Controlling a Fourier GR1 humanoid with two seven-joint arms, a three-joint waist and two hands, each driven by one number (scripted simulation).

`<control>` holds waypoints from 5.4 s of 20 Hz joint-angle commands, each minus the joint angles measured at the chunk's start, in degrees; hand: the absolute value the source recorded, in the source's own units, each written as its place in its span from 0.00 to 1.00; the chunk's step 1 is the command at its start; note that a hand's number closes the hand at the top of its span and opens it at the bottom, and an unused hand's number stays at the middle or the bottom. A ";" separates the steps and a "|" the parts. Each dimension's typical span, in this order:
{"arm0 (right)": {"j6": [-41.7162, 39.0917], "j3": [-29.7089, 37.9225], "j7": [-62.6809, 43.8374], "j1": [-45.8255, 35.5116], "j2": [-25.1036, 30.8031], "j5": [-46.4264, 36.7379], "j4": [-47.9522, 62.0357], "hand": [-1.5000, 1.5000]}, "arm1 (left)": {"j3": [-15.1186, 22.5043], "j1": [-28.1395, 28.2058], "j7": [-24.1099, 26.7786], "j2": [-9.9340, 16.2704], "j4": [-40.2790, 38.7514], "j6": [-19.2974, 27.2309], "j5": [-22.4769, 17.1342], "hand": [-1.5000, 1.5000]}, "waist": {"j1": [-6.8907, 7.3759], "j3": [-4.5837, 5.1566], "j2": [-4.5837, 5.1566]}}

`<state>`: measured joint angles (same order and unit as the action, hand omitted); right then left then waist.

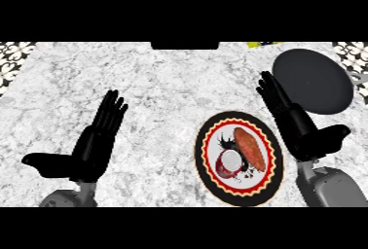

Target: Pick the can from the plate and place it in the pan

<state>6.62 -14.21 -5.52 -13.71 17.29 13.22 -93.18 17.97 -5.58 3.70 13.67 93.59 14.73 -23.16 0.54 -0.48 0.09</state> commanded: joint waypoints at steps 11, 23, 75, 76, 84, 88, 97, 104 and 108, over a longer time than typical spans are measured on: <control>-16.65 -1.42 30.60 6.01 9.85 -8.93 9.93 0.00 | -8.91 -3.12 -2.58 10.75 -8.50 1.46 6.05 0.50 | -1.53 0.37 0.03; -31.68 7.21 25.41 1.25 35.48 -12.14 -0.78 0.00 | -10.35 -6.52 -3.99 10.44 -11.11 0.51 7.23 0.50 | -1.24 0.62 -0.30; -50.33 -4.68 -8.10 -8.74 1.18 -38.82 -6.31 0.00 | -18.67 -6.36 -8.23 1.15 -8.75 -7.34 19.51 0.50 | -0.40 0.48 -0.12; -47.58 -4.89 -1.83 -6.75 3.25 -42.32 -2.97 0.00 | -21.52 -9.53 -7.11 1.74 -12.73 -8.78 17.24 0.50 | -0.49 0.48 -0.06; -49.60 -11.14 -8.66 -9.24 0.34 -50.83 -2.15 0.00 | -19.57 -7.28 -7.85 -0.68 -9.39 -6.60 20.35 0.50 | -0.29 0.48 -0.07; -48.87 -13.31 -7.55 -8.93 -0.77 -55.54 0.39 0.00 | -20.21 -6.93 -9.21 -0.41 -7.45 -8.16 19.72 0.50 | -0.24 0.48 -0.09; -47.70 -12.65 -2.38 -4.72 -3.20 -61.49 2.34 0.00 | -20.54 -6.06 -9.36 -2.90 -6.89 -7.49 22.27 0.50 | -0.46 0.48 -0.13; -48.76 -11.24 0.68 -8.35 -4.29 -65.75 9.21 0.00 | -21.60 -7.92 -5.40 -3.71 -12.68 -8.22 23.64 0.50 | -0.45 0.48 -0.08; -46.11 -13.30 1.31 -4.69 -5.89 -68.84 9.73 0.00 | -23.26 -6.48 -6.51 -2.27 -9.90 -11.55 21.30 0.50 | -0.45 0.48 -0.09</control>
<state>-41.08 -26.39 -5.57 -20.38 12.36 -52.88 -84.68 -4.43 -13.43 -4.70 11.58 84.01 4.66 -1.25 0.10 0.00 -0.01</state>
